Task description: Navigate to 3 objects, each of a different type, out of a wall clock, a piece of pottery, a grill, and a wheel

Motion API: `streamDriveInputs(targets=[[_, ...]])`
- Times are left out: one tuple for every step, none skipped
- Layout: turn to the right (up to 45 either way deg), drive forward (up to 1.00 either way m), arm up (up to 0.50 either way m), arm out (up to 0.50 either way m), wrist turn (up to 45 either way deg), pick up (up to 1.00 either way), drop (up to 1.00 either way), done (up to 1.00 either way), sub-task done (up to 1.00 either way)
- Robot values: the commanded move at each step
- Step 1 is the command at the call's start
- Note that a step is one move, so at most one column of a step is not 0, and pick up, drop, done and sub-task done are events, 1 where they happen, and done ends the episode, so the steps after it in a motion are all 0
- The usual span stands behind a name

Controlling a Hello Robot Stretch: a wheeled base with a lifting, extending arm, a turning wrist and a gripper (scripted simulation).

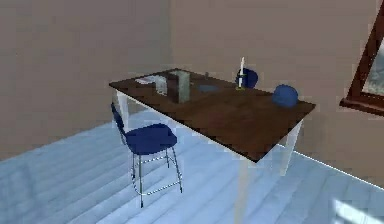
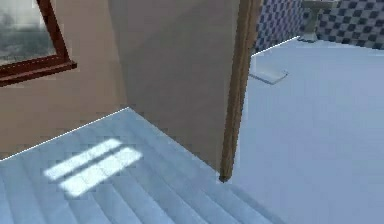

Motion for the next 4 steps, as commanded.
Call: streamDriveInputs(targets=[[0.0, 0.2, 0.0, 0.0, 0.0, 0.0, 0.0, 0.0, 0.0], [-45.0, 0.0, 0.0, 0.0, 0.0, 0.0, 0.0, 0.0, 0.0], [-24.0, 0.0, 0.0, 0.0, 0.0, 0.0, 0.0, 0.0, 0.0], [0.0, 0.3, 0.0, 0.0, 0.0, 0.0, 0.0, 0.0, 0.0]])
